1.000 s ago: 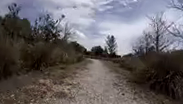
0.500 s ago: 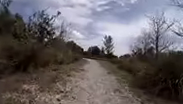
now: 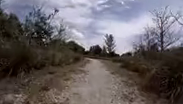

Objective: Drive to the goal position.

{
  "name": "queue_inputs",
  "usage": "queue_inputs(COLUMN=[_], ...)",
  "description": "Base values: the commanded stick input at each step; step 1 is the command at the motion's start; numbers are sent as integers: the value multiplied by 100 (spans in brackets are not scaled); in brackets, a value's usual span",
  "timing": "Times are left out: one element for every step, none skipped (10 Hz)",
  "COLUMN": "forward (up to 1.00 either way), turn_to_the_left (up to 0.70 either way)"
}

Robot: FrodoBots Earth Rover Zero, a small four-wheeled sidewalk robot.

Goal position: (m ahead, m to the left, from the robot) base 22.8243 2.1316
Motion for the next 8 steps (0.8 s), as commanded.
queue_inputs(forward=[70, 70, 70, 70, 70, 70, 70, 70], turn_to_the_left=[-35, -35, -17, 0, 0, 0, 0, 0])
